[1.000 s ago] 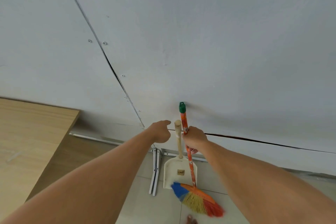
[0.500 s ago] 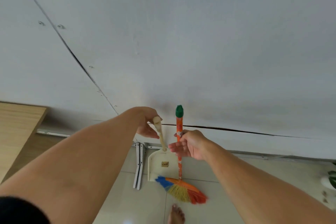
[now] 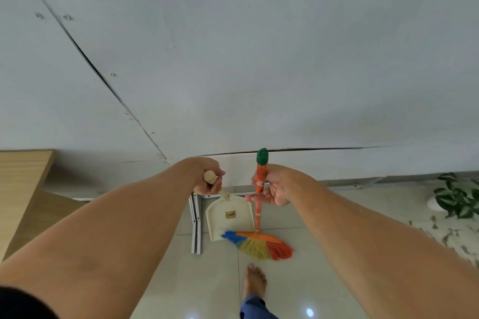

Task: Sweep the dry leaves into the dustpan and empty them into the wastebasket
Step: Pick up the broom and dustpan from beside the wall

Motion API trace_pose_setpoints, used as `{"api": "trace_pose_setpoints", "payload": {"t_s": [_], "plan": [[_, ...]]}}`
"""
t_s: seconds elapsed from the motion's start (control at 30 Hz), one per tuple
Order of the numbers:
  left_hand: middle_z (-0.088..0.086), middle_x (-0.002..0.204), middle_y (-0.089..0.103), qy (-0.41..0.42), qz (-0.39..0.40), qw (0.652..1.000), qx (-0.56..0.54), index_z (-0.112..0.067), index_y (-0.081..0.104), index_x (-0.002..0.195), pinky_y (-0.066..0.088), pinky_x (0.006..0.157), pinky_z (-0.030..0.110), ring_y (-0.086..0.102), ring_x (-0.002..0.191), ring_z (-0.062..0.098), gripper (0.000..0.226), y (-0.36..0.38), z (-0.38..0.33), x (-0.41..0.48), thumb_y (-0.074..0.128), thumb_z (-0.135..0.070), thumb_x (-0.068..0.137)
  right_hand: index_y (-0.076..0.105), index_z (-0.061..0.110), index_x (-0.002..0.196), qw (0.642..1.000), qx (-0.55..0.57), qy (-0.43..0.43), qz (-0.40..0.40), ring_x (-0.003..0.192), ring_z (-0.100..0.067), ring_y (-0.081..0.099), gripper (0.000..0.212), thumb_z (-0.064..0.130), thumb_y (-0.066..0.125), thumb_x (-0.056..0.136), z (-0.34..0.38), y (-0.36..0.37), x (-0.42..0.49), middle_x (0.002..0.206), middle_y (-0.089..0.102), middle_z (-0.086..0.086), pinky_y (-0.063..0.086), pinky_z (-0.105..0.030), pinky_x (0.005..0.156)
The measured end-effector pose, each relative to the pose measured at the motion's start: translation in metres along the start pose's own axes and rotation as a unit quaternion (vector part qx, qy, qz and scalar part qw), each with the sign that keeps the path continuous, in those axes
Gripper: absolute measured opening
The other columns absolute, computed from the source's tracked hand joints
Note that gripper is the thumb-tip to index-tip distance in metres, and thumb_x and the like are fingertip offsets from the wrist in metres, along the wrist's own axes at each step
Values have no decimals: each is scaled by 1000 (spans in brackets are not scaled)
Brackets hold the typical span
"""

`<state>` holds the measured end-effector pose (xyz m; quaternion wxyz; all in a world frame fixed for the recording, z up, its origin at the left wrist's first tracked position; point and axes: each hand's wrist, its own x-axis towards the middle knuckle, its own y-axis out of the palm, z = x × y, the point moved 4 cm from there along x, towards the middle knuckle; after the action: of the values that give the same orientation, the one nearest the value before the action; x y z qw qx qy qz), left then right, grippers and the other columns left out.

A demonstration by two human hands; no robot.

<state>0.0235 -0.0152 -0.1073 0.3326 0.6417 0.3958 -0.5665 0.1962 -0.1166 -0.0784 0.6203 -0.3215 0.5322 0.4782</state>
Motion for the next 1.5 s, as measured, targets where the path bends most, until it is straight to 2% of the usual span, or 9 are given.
{"api": "trace_pose_setpoints", "payload": {"t_s": [0.1,0.23,0.47,0.57,0.7,0.9,1.1,1.27,1.5], "plan": [[7,67,45,10,20,999,-34,-5,49,98,46,33,16,45,30,16,10,6,32,-15,54,-7,106,57,-2,99,1000,13,9,-20,80,-39,73,14,-2,59,86,-33,-8,-18,119,59,-29,58,-32,41],[10,72,48,38,29,994,-99,-3,50,94,49,35,19,47,29,18,9,9,78,-38,51,1,102,56,-12,102,998,56,14,-19,59,-34,72,14,-7,55,89,-90,-16,-40,110,58,-43,56,-30,39],[15,72,54,39,37,988,-144,0,52,95,52,33,27,50,30,21,6,9,193,-91,55,4,98,63,-16,98,990,114,-57,-51,55,-32,71,13,-12,57,87,-212,-18,-79,98,57,-47,51,-25,34],[11,70,51,48,35,985,-163,-1,52,91,47,30,23,45,28,17,8,9,233,-108,51,4,97,61,-16,91,991,98,-43,-74,46,-23,67,10,-10,53,89,-275,-18,-86,104,58,-40,49,-22,32],[5,68,46,47,70,968,-237,-8,47,95,43,32,18,42,31,15,13,31,282,-128,45,5,97,52,-6,81,994,30,-33,-97,26,-4,47,24,0,39,99,-361,-28,-103,85,53,-20,37,-11,29],[3,69,43,25,100,946,-306,-11,44,83,37,30,13,41,51,8,22,89,340,-145,42,2,101,46,6,72,988,-14,-39,-150,26,-3,40,26,7,42,98,-444,-65,-127,64,45,-3,34,-12,32],[5,69,48,25,104,944,-311,-7,45,86,36,31,12,44,49,6,17,171,379,-155,43,-1,102,55,10,106,979,95,-79,-163,33,-5,45,15,19,49,96,-515,-129,-158,68,46,-3,39,-15,33],[2,68,46,26,117,936,-331,-9,43,84,34,31,13,41,46,5,21,245,411,-161,43,-2,104,55,16,81,984,104,-63,-130,45,-2,38,25,13,38,100,-575,-195,-189,67,44,0,36,-12,33],[1,65,45,52,134,929,-341,-9,45,86,36,31,14,39,31,9,22,337,438,-173,43,-9,108,54,20,84,988,71,-71,-120,40,0,40,23,16,39,101,-621,-281,-204,62,45,3,33,-13,31]]}}
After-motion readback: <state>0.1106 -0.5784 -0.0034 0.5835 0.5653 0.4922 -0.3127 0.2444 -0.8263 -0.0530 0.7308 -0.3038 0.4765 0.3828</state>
